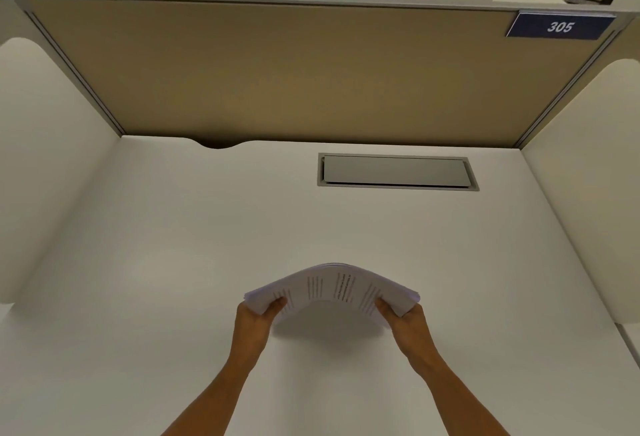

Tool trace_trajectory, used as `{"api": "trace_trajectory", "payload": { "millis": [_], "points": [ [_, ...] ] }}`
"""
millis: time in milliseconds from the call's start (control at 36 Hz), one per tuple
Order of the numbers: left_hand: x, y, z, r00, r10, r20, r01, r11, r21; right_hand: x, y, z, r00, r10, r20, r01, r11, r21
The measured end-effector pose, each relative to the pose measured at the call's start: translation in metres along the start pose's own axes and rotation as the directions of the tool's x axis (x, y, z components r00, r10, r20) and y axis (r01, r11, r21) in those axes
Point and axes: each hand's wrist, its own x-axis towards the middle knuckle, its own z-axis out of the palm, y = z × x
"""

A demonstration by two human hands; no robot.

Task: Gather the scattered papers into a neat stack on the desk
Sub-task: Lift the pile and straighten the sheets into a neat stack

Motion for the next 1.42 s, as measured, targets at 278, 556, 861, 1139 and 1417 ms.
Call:
{"api": "trace_trajectory", "payload": {
  "millis": [278,556,861,1139,1417],
  "points": [
    [-0.007,-0.013,0.001,0.999,-0.026,0.021,0.026,1.000,0.001,-0.002,0.007,0.000,0.999,0.036,0.029,-0.036,0.999,-0.025],
    [-0.011,-0.008,0.001,1.000,-0.012,0.018,0.012,1.000,-0.022,-0.003,0.004,-0.005,0.999,-0.004,0.050,0.007,0.997,-0.071],
    [-0.009,-0.022,0.003,0.995,-0.095,0.037,0.095,0.995,0.005,0.011,0.003,-0.012,0.996,0.054,0.064,-0.029,0.940,-0.339],
    [0.012,0.013,-0.013,0.987,0.002,-0.163,-0.018,0.995,-0.097,0.038,-0.096,-0.021,0.934,-0.021,0.357,0.287,0.640,-0.713],
    [0.015,0.119,0.005,0.785,0.348,0.512,-0.545,0.781,0.304,0.030,-0.190,0.005,0.847,0.011,0.532,0.523,0.167,-0.836]
  ]
}}
